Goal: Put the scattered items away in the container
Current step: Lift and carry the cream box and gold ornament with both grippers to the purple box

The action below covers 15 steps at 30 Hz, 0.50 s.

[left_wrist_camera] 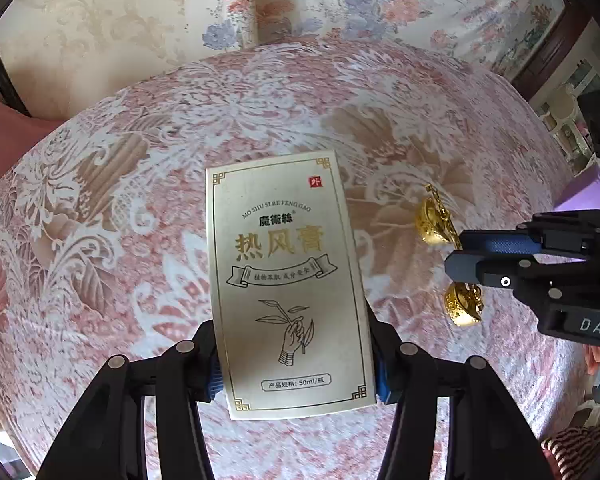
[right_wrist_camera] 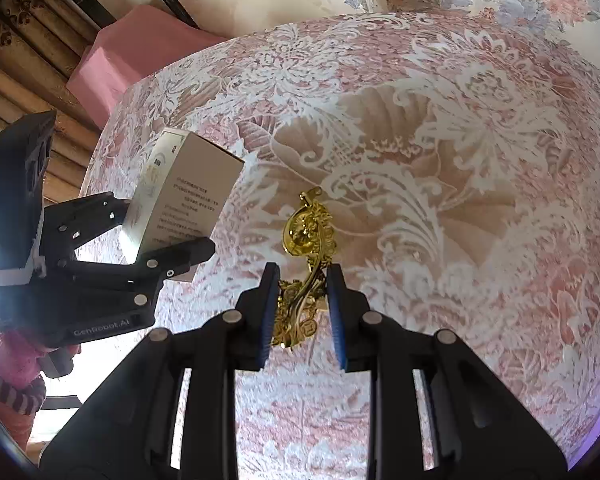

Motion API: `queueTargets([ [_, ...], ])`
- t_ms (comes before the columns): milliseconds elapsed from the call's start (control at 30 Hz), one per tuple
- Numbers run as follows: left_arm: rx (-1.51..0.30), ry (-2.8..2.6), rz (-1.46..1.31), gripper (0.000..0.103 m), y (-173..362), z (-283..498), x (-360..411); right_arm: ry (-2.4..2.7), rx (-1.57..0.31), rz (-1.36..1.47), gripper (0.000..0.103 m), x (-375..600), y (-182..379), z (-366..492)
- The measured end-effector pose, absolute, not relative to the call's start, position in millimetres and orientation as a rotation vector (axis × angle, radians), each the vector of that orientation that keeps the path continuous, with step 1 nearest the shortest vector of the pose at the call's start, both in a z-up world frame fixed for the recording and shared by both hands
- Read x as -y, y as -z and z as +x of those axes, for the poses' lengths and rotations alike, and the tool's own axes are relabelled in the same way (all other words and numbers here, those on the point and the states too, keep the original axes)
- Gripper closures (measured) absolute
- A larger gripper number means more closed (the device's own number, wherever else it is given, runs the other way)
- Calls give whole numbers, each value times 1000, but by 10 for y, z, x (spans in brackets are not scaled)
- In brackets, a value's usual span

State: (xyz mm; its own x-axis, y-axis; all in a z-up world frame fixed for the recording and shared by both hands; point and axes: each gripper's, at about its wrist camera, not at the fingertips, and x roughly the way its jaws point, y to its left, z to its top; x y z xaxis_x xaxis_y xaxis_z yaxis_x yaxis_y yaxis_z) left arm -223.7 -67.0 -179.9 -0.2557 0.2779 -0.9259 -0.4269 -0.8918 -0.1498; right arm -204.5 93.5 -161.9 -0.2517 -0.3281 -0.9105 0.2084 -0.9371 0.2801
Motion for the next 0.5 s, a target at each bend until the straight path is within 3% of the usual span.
queueTargets([
  [500, -271, -2132, -1524, 48, 1544, -1843, 142, 2282, 179, 1645, 77, -1336, 1364, -1621],
])
